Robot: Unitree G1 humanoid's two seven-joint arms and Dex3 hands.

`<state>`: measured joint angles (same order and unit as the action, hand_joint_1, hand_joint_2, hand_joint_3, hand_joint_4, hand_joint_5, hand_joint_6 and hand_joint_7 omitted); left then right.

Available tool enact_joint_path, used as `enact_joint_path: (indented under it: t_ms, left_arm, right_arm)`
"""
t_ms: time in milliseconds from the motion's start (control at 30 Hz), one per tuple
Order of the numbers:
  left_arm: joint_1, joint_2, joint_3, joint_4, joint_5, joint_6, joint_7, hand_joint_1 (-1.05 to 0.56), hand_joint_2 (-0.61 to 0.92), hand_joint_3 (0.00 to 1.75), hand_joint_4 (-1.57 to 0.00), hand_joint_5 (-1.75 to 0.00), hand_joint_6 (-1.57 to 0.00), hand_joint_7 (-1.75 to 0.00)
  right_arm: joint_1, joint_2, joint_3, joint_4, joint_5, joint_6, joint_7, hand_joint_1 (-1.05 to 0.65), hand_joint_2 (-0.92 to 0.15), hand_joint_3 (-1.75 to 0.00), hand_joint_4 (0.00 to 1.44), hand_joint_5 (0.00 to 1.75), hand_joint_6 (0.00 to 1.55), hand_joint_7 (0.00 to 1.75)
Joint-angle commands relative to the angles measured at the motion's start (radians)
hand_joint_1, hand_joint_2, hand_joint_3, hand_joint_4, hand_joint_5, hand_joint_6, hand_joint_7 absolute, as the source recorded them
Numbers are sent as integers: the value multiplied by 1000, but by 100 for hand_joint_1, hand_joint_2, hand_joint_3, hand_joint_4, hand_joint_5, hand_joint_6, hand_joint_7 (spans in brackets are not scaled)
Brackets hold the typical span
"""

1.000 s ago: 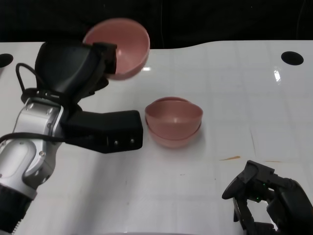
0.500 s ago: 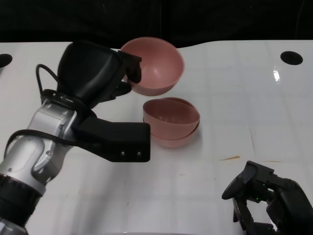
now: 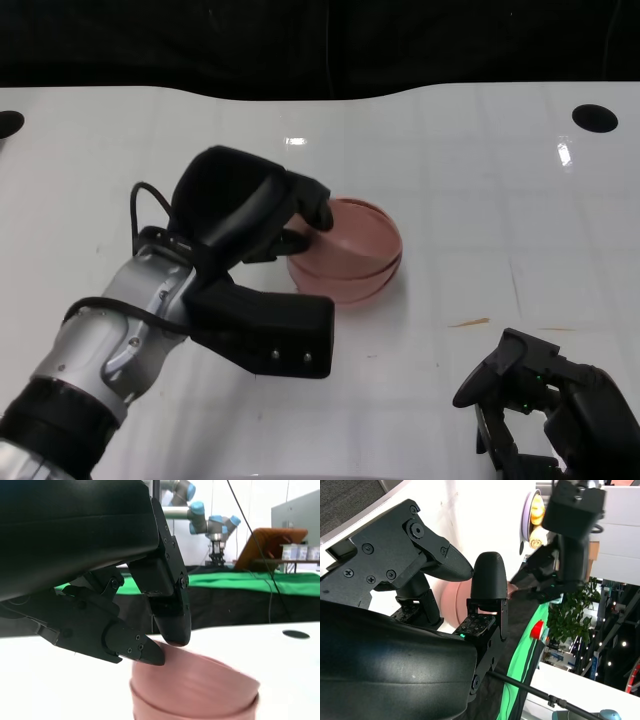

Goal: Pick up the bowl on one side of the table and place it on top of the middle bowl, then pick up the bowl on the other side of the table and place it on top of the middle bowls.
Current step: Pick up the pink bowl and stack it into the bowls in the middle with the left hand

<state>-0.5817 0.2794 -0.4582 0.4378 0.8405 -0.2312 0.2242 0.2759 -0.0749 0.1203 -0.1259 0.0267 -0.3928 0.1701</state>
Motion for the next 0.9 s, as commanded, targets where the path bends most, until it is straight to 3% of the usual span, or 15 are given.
enact_joint_path:
  t_ms: [33, 133, 267, 400, 433, 500, 567, 600, 767, 900]
  left_arm:
    - [23, -6, -18, 41, 2, 7, 6, -27, 89, 7, -90, -175, -78, -137]
    - [23, -6, -30, 61, 12, 10, 11, -29, 90, 8, -91, -175, -69, -165]
    - [22, -10, -38, 92, 15, 3, 33, -32, 92, 8, -92, -175, -78, -118]
    - [20, -15, -41, 127, 5, -21, 71, -32, 91, 7, -92, -175, -82, -106]
    - [21, -18, -39, 149, -4, -46, 100, -30, 90, 6, -84, -174, -84, -94]
    - [20, -19, -35, 187, -14, -90, 156, -29, 91, 10, -75, -162, -84, -75]
    - [23, -14, -29, 190, -21, -106, 168, -31, 92, 12, -60, -133, -73, -44]
    - [27, -10, -25, 176, -26, -108, 164, -32, 91, 12, -56, -126, -69, -35]
    - [65, 5, 1, 80, -48, -93, 133, -37, 91, 9, -35, -101, -56, -17]
    - [81, 7, 10, 41, -47, -79, 118, -38, 92, 7, -36, -91, -57, -13]
  right_arm:
    - [3, -1, -9, -8, 6, 3, -2, -16, -46, -128, 79, 171, 76, 137]
    - [3, -2, -9, -6, 13, 4, 3, -16, -46, -128, 79, 171, 76, 137]
    - [4, -2, -8, -13, 5, 9, -1, -16, -47, -128, 78, 171, 76, 137]
    - [6, -1, -8, -16, 4, 12, -3, -16, -47, -127, 78, 170, 77, 137]
    - [7, -2, -8, -16, 6, 12, -2, -16, -47, -127, 79, 171, 77, 137]
    - [7, -2, -9, -15, 9, 10, 0, -16, -47, -127, 79, 171, 77, 137]
    - [6, -2, -10, -15, 9, 12, 0, -16, -47, -127, 79, 170, 77, 136]
    - [5, -3, -10, -16, 7, 13, 0, -16, -47, -127, 79, 170, 77, 136]
    - [5, -5, -10, -17, 7, 19, 2, -16, -46, -128, 78, 171, 77, 137]
    - [4, -5, -11, -16, 8, 20, 3, -16, -46, -128, 78, 171, 77, 137]
